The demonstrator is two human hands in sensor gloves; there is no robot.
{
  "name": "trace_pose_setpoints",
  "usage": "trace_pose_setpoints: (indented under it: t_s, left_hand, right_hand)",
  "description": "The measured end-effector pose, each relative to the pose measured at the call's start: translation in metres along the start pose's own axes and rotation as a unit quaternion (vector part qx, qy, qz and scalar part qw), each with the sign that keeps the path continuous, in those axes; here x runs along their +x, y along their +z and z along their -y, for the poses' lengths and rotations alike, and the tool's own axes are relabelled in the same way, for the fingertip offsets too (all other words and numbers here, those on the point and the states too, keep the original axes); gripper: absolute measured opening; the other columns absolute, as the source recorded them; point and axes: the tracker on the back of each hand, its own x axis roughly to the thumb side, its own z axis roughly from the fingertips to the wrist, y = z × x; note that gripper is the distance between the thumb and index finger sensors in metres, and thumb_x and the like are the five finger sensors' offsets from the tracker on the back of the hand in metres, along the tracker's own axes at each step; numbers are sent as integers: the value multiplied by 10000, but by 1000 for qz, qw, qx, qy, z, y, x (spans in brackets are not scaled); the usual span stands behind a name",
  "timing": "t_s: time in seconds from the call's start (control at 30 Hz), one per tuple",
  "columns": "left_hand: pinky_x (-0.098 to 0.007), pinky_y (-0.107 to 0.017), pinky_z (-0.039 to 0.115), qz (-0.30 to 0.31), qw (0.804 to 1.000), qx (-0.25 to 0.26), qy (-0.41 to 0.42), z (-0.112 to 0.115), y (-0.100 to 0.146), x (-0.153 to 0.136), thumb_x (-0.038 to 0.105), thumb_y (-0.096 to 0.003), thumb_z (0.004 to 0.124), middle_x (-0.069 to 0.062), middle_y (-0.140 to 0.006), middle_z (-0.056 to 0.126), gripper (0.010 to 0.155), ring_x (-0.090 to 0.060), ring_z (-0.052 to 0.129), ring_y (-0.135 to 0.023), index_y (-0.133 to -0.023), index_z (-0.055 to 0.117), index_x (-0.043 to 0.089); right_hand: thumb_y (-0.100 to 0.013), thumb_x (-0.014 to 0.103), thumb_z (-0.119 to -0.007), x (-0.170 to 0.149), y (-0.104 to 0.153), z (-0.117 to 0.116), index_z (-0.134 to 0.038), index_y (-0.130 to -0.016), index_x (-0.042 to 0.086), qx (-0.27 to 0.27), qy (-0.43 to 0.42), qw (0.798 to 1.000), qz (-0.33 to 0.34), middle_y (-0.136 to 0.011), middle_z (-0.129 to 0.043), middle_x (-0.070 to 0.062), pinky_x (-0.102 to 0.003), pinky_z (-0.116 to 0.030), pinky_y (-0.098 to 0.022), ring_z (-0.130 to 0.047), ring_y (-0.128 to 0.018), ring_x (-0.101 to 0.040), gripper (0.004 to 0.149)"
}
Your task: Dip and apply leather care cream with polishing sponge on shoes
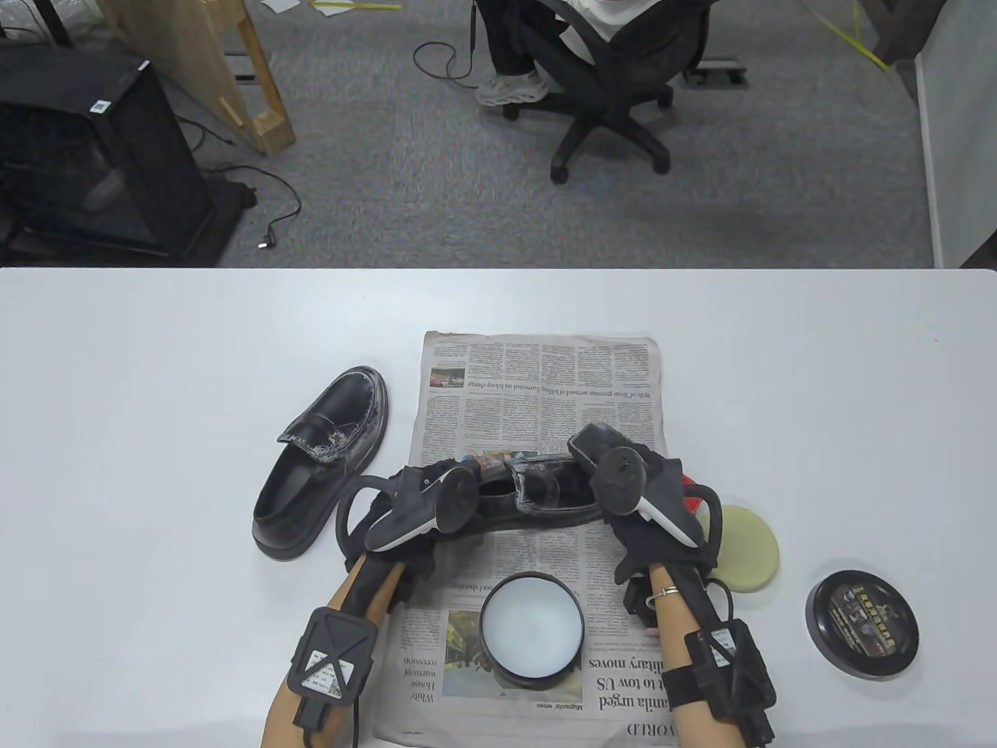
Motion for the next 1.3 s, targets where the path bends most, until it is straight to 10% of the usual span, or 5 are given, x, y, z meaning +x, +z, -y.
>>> trace_pose_setpoints:
  t_s: [0.5,0.87,1.3]
  left_hand:
    - [-459,-671,775,12,1000,-9,10,0,-2,0,587,-344,860,-2,-1066,836,766,-255,857,-926,-1043,681,333]
    - [-449,-666,780,13,1000,-3,10,1,-1,-1,592,-349,857,-1,-1063,838,766,-248,862,-916,-1048,673,340]
    - [-443,-636,793,-2,1000,-1,2,0,-1,0,608,-351,846,-3,-1043,854,771,-244,877,-888,-1047,685,317]
  right_hand:
    - [-655,355,-488,57,33,9,-466,-1140,152,-4,-111,979,171,-1176,-476,-143,-548,-575,-732,-518,-1069,-421,526]
    - [-659,366,-463,40,-21,3,-458,-1147,187,44,-74,995,44,-1205,-452,-88,-567,-376,-741,-413,-1109,-377,520]
    - [-646,336,-511,7,17,0,-472,-1127,135,-22,30,999,26,-1159,-470,-165,-508,-588,-723,-581,-1037,-434,523]
